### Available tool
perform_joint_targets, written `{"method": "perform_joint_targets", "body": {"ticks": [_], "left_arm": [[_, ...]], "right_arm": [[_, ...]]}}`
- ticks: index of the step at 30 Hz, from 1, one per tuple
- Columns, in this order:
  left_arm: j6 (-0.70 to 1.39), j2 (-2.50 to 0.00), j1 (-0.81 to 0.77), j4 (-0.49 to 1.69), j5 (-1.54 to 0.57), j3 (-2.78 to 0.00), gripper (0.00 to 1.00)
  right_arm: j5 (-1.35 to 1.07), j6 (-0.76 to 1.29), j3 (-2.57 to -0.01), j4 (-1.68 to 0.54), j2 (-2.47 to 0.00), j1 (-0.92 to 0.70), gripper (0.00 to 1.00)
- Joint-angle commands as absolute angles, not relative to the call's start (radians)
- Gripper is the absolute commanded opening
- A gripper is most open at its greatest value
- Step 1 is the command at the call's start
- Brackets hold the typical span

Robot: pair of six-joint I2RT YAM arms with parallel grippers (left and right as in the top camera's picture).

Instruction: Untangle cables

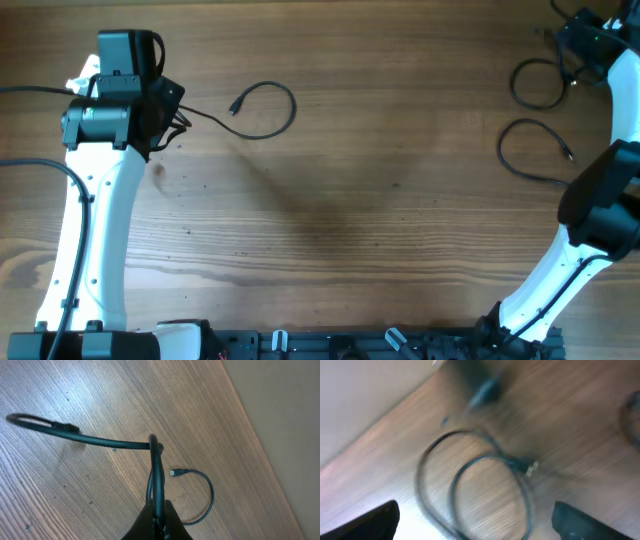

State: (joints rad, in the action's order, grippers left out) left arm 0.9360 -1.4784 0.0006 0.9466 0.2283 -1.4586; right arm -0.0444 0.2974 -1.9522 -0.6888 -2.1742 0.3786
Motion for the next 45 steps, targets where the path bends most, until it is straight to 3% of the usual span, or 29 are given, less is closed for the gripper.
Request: {"method": "perform_joint_targets", "body": {"ticks": [1, 3, 7, 10, 13, 16, 21, 27, 28, 30, 31, 34, 35, 36, 38, 39, 40, 41, 42, 43, 45], "left_arm": [[0.92, -1.482, 0.002, 0.947, 0.22, -1.459, 0.04], [0.913, -1.482, 0.002, 0.948, 0.212, -1.459, 0.04], [0.71, -1.482, 0.002, 0.91, 0.069, -1.459, 0.04], [0.469, -1.482, 0.002, 0.796, -0.271, -1.459, 0.04], [0.399, -1.483, 0.002, 0.677, -0.577, -1.459, 0.04], [0.44, -1.483, 0.002, 0.579, -0.75, -1.459, 0.04], [0.845, -1.482, 0.002, 0.536, -0.785, -1.459, 0.04], [0.877, -1.482, 0.002, 0.469, -1.071, -1.459, 0.04], [0.876, -1.482, 0.002, 0.469, -1.114, -1.459, 0.04], [0.875, -1.482, 0.002, 0.47, -1.156, -1.459, 0.04], [0.876, -1.482, 0.002, 0.471, -1.164, -1.459, 0.04], [0.876, -1.482, 0.002, 0.47, -1.207, -1.459, 0.04], [0.876, -1.482, 0.002, 0.47, -1.222, -1.459, 0.04], [0.875, -1.482, 0.002, 0.469, -1.239, -1.459, 0.04], [0.826, -1.482, 0.002, 0.471, -1.241, -1.459, 0.05], [0.719, -1.482, 0.002, 0.477, -1.229, -1.459, 0.27], [0.647, -1.482, 0.002, 0.498, -1.209, -1.459, 0.41], [0.586, -1.482, 0.002, 0.545, -1.161, -1.459, 0.72], [0.555, -1.482, 0.002, 0.604, -1.082, -1.459, 0.85], [0.553, -1.482, 0.002, 0.661, -0.986, -1.459, 0.92], [0.553, -1.482, 0.002, 0.749, -0.816, -1.459, 0.94]], "right_arm": [[-0.4, 0.141, -1.963, -0.759, -2.009, 0.377, 1.0], [-0.527, 0.144, -1.963, -0.866, -1.938, 0.377, 1.0], [-0.598, 0.165, -1.963, -1.014, -1.909, 0.377, 1.0], [-0.775, -0.022, -1.963, -1.12, -1.909, 0.328, 1.0], [-0.797, -0.104, -1.963, -1.176, -1.909, 0.215, 1.0], [-0.837, -0.15, -1.963, -1.14, -1.909, 0.053, 1.0], [-0.861, -0.314, -1.962, -1.01, -1.91, -0.183, 1.0], [-0.78, -0.177, -1.961, -0.826, -1.911, -0.358, 1.0], [-0.723, -0.138, -1.961, -0.793, -1.915, -0.393, 0.97], [-0.579, -0.011, -1.961, -0.749, -1.922, -0.424, 0.52], [-0.527, 0.048, -1.961, -0.742, -1.922, -0.424, 0.39], [-0.517, 0.083, -1.961, -0.734, -1.922, -0.416, 0.39], [-0.519, 0.083, -1.961, -0.74, -1.922, -0.417, 0.35], [-0.52, 0.08, -1.961, -0.756, -1.922, -0.42, 0.1], [-0.52, 0.079, -1.962, -0.765, -1.919, -0.414, 0.04], [-0.52, 0.082, -1.962, -0.764, -1.9, -0.397, 0.04], [-0.516, 0.089, -1.962, -0.764, -1.871, -0.375, 0.04], [-0.5, 0.128, -1.962, -0.765, -1.833, -0.345, 0.04], [-0.474, 0.167, -1.962, -0.777, -1.787, -0.299, 0.04], [-0.448, 0.195, -1.962, -0.796, -1.735, -0.246, 0.04], [-0.379, 0.24, -1.963, -0.856, -1.636, -0.137, 0.04]]}}
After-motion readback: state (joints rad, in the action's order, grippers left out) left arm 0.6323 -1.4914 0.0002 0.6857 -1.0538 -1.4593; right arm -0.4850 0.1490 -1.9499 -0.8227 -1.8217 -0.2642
